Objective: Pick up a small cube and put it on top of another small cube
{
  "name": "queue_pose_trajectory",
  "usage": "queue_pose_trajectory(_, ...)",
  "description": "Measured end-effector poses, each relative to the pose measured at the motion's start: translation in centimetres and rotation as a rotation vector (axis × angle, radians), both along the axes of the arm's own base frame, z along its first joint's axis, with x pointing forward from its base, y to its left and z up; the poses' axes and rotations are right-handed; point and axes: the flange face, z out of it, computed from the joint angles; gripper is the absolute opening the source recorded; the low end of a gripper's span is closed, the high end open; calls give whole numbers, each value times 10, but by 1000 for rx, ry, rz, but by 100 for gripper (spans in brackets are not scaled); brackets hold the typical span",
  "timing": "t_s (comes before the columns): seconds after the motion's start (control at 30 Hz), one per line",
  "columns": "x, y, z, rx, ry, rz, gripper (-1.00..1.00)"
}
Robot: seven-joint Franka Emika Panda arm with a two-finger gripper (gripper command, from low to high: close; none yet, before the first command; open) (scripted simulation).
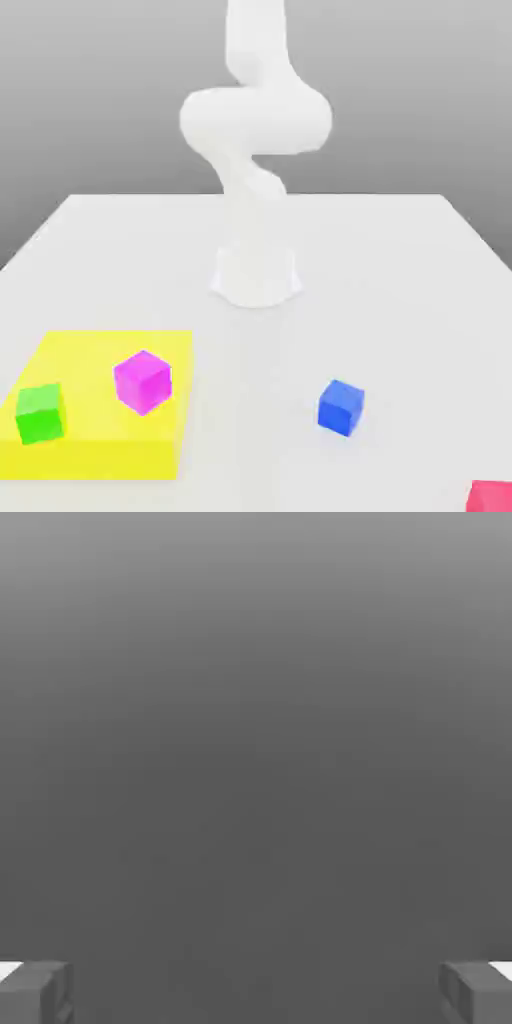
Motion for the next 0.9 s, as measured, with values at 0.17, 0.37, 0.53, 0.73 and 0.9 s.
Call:
queue_pose_trajectory(0.17, 49, 34, -124, -90, 174, 211, 0)
queue_pose_trajectory(0.37, 55, 75, -272, -197, 366, 467, 0)
queue_pose_trajectory(0.53, 22, 99, -383, -285, 518, 682, 0)
queue_pose_trajectory(0.73, -26, 108, -481, -364, 646, 873, 0)
queue_pose_trajectory(0.9, -29, 107, -529, -365, 652, 879, 0)
